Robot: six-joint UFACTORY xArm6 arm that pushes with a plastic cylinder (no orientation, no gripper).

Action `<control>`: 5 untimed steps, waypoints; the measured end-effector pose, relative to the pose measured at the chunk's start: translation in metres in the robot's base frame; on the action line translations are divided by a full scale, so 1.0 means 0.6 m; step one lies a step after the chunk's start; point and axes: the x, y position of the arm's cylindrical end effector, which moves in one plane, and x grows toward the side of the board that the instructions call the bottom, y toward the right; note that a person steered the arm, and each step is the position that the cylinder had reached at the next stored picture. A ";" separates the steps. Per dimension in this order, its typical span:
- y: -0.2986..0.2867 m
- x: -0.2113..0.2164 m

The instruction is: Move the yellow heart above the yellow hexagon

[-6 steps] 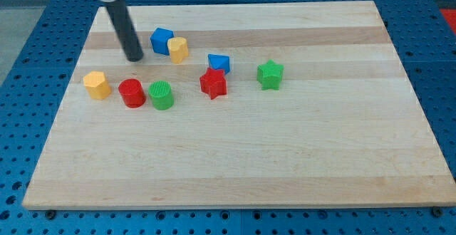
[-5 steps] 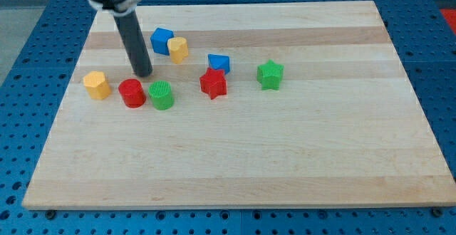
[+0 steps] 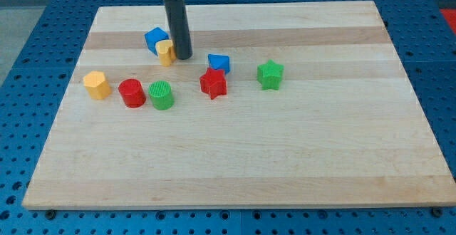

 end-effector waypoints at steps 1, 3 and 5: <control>-0.017 0.000; -0.037 -0.015; -0.099 0.028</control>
